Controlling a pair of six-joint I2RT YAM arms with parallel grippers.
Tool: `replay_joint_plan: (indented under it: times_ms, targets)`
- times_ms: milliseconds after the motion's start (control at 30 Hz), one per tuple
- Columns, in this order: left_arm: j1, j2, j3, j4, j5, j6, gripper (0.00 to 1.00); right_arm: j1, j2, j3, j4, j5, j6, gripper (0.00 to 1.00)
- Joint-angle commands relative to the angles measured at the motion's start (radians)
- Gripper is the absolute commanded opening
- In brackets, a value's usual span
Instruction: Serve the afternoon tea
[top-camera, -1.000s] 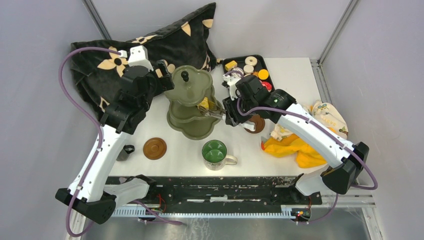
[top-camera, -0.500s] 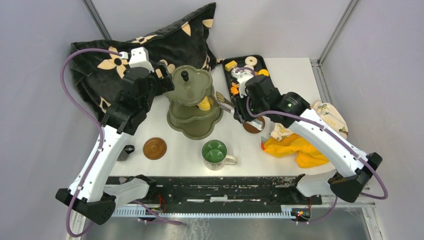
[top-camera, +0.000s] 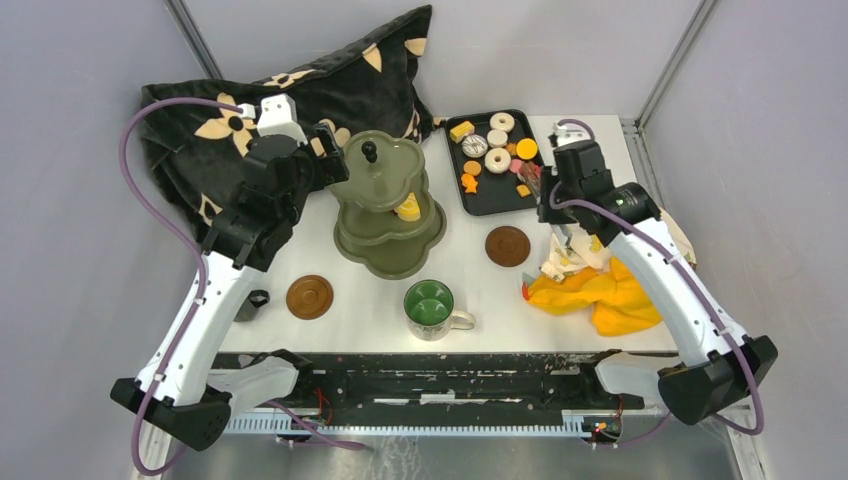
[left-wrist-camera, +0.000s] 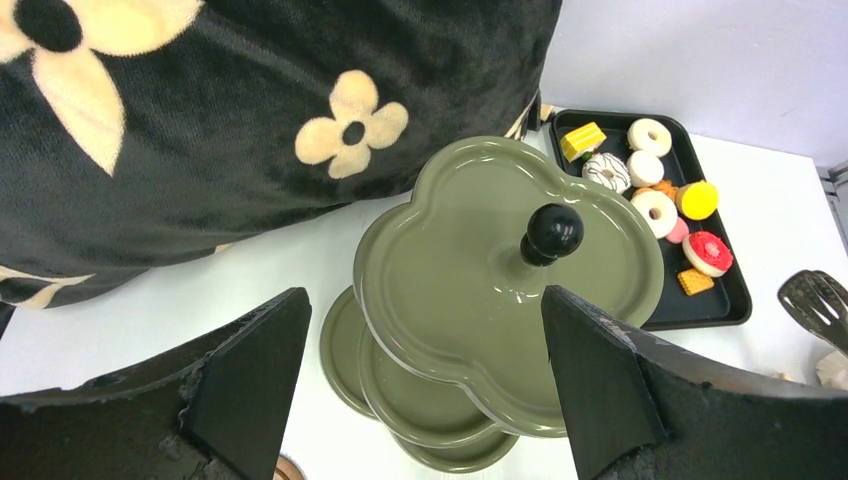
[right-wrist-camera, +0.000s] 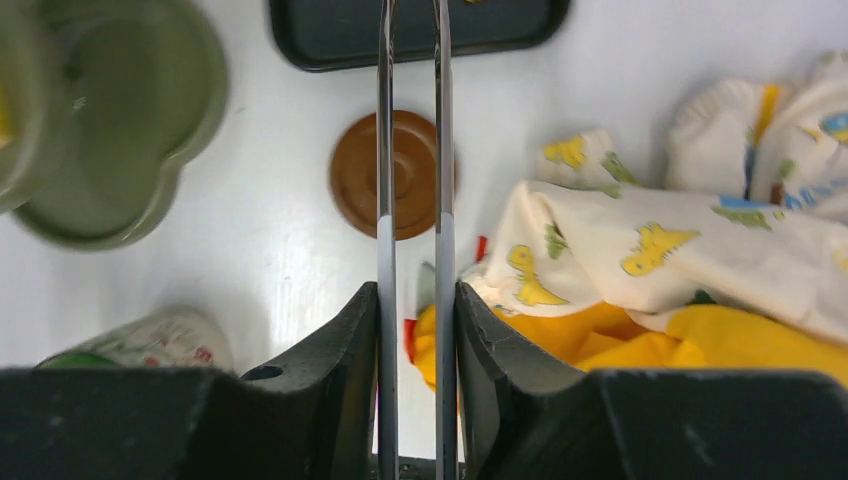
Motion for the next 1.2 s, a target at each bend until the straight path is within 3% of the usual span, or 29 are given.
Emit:
replay_joint_plan:
  times_ms: [0,400,533,667,1167]
  targets:
    - [-0.002,-0.029,0.002,0.057,0.023,0.026,0.93,-0.121,0.021,-0.041,0.074,-0.031,0.062,0.28]
    - [-0.002,-0.035,0.002,0.043,0.020,0.029,0.93,-0.291,0.169,-0.041,0.161,-0.156,0.088,0.36]
    - [-0.003,-0.018,0.014,0.027,0.014,0.041,0.93,-0.298,0.212,-0.023,0.197,-0.183,0.035,0.37]
    - [-0.003,-0.022,0.010,0.019,0.009,0.040,0.93,-0.298,0.291,0.078,0.125,-0.171,-0.018,0.42]
    - [-0.002,-0.019,0.004,0.021,-0.006,0.050,0.93,-0.298,0.411,0.121,0.165,-0.077,0.023,0.52]
